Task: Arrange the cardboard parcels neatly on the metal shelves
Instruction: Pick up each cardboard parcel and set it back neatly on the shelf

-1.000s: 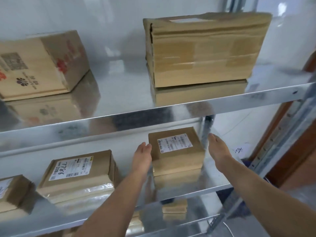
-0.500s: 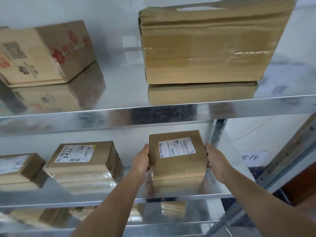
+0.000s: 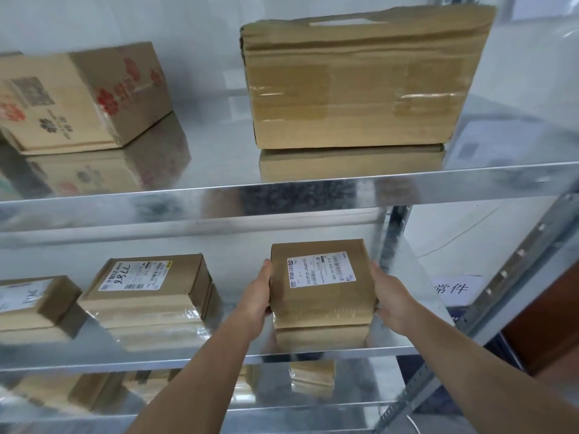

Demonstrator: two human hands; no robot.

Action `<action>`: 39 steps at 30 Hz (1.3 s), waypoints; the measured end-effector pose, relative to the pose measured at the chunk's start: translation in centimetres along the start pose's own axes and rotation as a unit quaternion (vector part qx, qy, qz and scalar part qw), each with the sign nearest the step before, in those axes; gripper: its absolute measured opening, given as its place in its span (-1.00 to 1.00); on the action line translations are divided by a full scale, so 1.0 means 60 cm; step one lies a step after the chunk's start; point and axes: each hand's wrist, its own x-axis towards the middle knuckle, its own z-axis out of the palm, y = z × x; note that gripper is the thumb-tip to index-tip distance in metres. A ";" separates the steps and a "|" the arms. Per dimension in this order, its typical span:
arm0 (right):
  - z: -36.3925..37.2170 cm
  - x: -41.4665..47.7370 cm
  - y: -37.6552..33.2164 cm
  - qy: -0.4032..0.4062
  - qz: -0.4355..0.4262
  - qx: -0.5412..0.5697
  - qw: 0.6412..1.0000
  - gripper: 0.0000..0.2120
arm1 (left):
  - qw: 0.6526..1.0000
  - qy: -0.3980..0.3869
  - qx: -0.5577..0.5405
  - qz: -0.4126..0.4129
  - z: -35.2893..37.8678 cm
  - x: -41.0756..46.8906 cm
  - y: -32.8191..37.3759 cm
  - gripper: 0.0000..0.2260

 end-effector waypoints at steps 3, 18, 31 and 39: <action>-0.002 -0.003 -0.003 -0.004 -0.007 0.008 1.000 -0.48 | 1.000 0.003 0.003 0.001 0.002 -0.006 0.000 -0.50; -0.009 -0.007 -0.026 0.000 -0.029 0.014 0.999 -0.48 | 1.000 0.023 -0.015 0.016 0.010 -0.017 0.016 -0.57; 0.000 -0.025 -0.061 -0.014 -0.029 0.138 0.990 -0.56 | 0.996 0.046 -0.067 0.034 -0.018 -0.007 0.038 -0.54; 0.000 -0.019 -0.057 -0.020 -0.045 0.158 0.986 -0.55 | 0.993 0.058 -0.098 0.041 -0.008 -0.023 0.043 -0.56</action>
